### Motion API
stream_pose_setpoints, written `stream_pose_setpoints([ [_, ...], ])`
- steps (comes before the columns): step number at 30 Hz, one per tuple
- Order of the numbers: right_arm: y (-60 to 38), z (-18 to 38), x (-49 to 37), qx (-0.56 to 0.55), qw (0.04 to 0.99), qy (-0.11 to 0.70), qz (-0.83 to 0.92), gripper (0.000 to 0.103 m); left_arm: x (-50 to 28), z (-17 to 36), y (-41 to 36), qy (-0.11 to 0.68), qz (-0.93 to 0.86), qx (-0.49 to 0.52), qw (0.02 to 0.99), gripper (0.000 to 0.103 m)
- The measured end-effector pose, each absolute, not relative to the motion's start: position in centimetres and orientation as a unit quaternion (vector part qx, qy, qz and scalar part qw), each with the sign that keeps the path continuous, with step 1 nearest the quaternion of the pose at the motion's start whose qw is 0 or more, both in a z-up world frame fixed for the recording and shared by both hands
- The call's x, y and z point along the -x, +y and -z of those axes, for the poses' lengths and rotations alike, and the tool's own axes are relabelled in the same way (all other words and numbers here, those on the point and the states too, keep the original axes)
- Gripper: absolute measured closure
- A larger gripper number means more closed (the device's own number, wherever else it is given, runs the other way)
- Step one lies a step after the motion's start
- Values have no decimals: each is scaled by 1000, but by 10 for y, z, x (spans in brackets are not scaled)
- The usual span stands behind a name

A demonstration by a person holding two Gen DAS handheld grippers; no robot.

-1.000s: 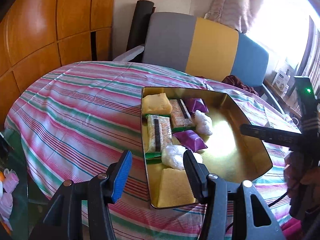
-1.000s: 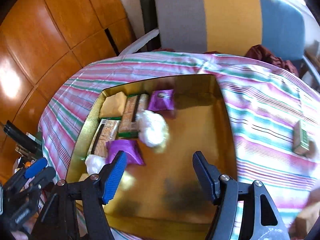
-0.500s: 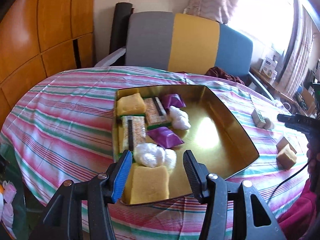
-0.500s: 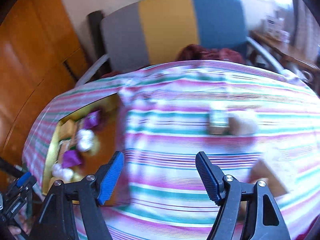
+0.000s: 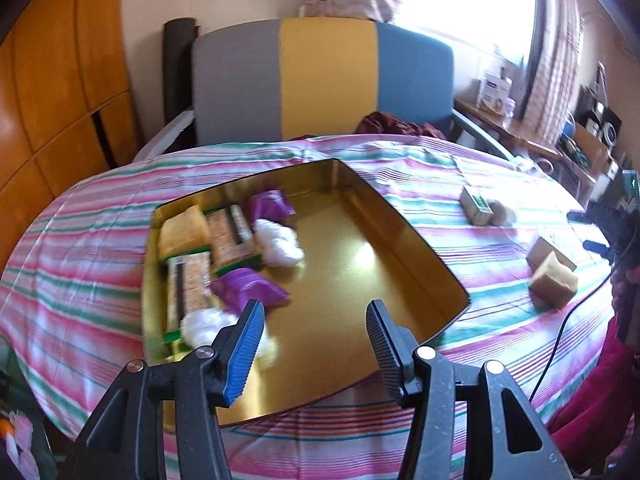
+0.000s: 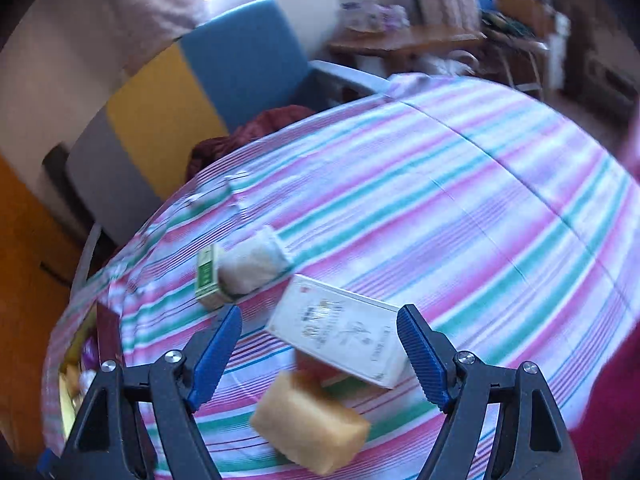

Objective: Organize objects
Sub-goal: 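Move the left gripper to the yellow sponge and grasp it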

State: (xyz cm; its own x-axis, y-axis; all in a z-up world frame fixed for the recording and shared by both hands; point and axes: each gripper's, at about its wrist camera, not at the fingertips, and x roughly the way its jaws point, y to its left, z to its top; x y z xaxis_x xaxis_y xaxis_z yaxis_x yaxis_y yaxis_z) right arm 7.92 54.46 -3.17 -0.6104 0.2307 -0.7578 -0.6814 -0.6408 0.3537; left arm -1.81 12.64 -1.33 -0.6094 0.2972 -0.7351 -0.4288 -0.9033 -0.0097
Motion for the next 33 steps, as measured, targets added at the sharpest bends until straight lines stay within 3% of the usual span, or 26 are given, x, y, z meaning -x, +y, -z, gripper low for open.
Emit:
stream_pose_setpoints([
  [20, 581, 40, -117, 275, 296, 442, -801, 21, 14, 31, 248, 151, -851, 408, 294, 49],
  [33, 591, 55, -122, 263, 277, 503, -775, 20, 20, 52, 327, 120, -787, 467, 384, 49],
])
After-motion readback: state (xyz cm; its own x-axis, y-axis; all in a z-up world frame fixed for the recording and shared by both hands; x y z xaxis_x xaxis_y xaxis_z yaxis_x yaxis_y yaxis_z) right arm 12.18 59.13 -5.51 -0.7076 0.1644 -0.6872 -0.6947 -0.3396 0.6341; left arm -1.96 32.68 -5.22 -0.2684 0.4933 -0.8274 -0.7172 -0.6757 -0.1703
